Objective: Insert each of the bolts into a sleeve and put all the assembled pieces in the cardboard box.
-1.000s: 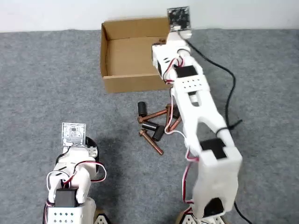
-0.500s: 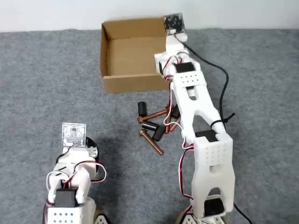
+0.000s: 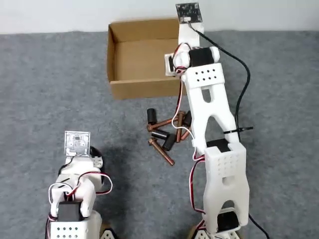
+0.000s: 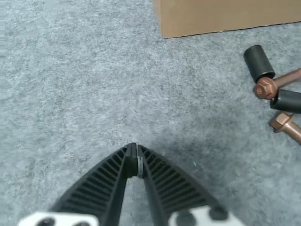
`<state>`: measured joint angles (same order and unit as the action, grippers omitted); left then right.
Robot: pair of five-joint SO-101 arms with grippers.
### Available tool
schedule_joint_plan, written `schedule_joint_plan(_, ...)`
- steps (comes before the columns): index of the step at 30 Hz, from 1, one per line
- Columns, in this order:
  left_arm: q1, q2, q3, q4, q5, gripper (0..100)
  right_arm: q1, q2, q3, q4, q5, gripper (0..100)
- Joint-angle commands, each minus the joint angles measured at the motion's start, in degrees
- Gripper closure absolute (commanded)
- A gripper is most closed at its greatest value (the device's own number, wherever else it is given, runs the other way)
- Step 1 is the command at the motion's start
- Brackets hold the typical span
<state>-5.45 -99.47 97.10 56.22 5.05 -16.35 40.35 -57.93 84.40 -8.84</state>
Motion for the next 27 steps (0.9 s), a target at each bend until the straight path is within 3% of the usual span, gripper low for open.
schedule_joint_plan(1, -0.70, 0.00, -0.31, 0.18, -0.35, 100, -1.19, -0.84, -3.34, 7.78, -4.13, 97.9)
schedule_joint_plan(9, -0.70, 0.00, -0.31, 0.18, -0.35, 100, -1.27, 2.33, -3.34, 18.15, -11.16, 97.8)
schedule_joint_plan(16, -0.70, 0.00, -0.31, 0.26, -0.35, 100, 0.92, 6.73, -3.34, 18.33, -11.87, 97.2)
schedule_joint_plan(22, -0.79, 0.00, -0.31, 0.26, -0.35, 100, 2.24, 7.87, -3.34, 18.51, -11.87, 83.1)
schedule_joint_plan(27, -0.79, 0.00, -0.31, 0.26, -0.35, 100, 1.45, 9.71, -3.25, 18.42, -11.87, 88.4)
